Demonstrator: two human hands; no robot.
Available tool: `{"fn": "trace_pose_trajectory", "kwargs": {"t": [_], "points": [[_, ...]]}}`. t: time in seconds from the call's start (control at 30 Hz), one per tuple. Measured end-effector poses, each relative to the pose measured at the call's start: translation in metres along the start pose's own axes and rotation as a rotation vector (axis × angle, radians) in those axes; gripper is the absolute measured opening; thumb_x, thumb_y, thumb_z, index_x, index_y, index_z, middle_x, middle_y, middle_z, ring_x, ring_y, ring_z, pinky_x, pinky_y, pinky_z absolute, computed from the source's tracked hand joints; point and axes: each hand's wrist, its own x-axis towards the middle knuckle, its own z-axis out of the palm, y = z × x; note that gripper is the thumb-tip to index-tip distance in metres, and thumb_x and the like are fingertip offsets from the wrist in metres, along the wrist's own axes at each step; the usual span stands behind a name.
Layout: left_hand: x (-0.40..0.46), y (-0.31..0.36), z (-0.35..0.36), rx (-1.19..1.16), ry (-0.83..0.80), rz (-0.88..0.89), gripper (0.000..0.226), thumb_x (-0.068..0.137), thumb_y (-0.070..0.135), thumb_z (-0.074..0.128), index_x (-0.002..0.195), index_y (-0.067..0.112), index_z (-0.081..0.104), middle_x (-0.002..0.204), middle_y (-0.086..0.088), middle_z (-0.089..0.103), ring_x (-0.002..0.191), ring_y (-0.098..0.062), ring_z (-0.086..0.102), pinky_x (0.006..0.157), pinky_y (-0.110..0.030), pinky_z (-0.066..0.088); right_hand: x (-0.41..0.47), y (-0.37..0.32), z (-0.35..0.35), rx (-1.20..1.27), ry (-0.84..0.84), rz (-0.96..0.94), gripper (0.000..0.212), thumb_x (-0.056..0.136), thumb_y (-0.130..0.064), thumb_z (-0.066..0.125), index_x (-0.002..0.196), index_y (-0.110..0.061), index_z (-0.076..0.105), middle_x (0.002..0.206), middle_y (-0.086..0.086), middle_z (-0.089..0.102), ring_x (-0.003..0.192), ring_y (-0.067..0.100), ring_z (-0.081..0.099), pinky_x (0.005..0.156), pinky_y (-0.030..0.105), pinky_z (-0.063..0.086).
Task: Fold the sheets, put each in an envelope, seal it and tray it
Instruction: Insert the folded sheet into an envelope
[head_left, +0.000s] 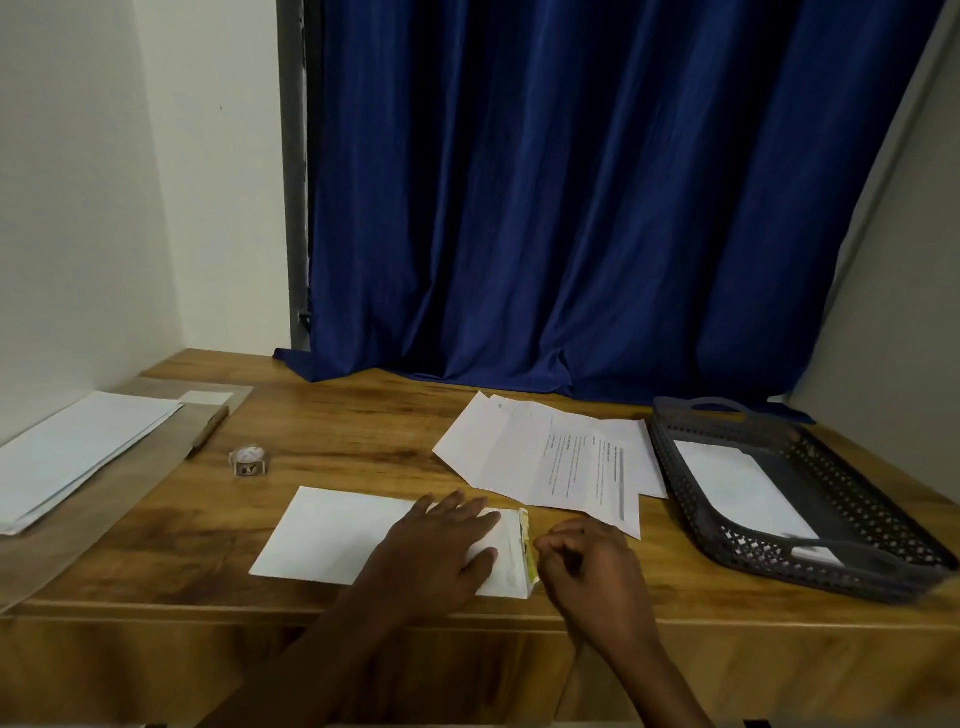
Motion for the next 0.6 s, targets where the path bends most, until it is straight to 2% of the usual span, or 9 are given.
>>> {"fn": "trace_pose_trajectory", "kwargs": {"t": [0.13,0.27,0.4,0.53,0.6], "points": [[0.002,-0.001,0.000,-0.009,-0.014,-0.006,0.063,0.100,0.066,0.026,0.158,0.041,0.022,0.168,0.013,0.011,0.156,-0.013,0.006,0.126,-0.044,0.003,-0.002,-0.005,0.000,-0.044,-0.034,-0.044,0.015,0.088,-0.037,0.067,0.096,-0.038,0.079,0.103,-0.026,0.065,0.104,0.002,0.054,0.095,0.037,0.053],[0.003,-0.003,0.003,-0.014,0.011,-0.006,0.063,0.099,0.067,0.028,0.156,0.043,0.024,0.167,0.014,0.015,0.155,-0.013,0.011,0.127,-0.045,0.008,-0.005,-0.011,-0.002,0.069,-0.057,-0.085,0.017,0.090,-0.041,0.065,0.102,-0.042,0.077,0.100,-0.036,0.063,0.102,-0.004,0.057,0.091,0.030,0.055],[0.002,-0.002,0.002,-0.020,0.023,-0.007,0.063,0.099,0.066,0.030,0.156,0.042,0.025,0.167,0.014,0.017,0.155,-0.013,0.012,0.127,-0.044,0.008,-0.007,-0.016,-0.001,0.107,-0.087,-0.148,0.021,0.093,-0.037,0.063,0.109,-0.042,0.075,0.107,-0.036,0.064,0.106,-0.011,0.057,0.095,0.025,0.054],[0.001,0.000,-0.001,-0.068,0.030,-0.005,0.066,0.098,0.067,0.033,0.157,0.043,0.015,0.166,0.015,0.019,0.154,-0.013,0.014,0.126,-0.046,0.011,-0.009,-0.015,0.000,0.046,-0.090,-0.146,0.028,0.091,-0.049,0.053,0.112,-0.045,0.073,0.114,-0.031,0.066,0.109,-0.009,0.056,0.099,0.032,0.052],[0.001,-0.001,0.000,-0.050,0.020,0.008,0.065,0.098,0.068,0.031,0.156,0.045,0.017,0.166,0.014,0.019,0.154,-0.014,0.014,0.126,-0.048,0.012,-0.011,-0.015,0.000,0.036,-0.091,-0.128,0.032,0.089,-0.054,0.052,0.114,-0.045,0.070,0.116,-0.029,0.066,0.109,-0.006,0.057,0.098,0.034,0.053]]}}
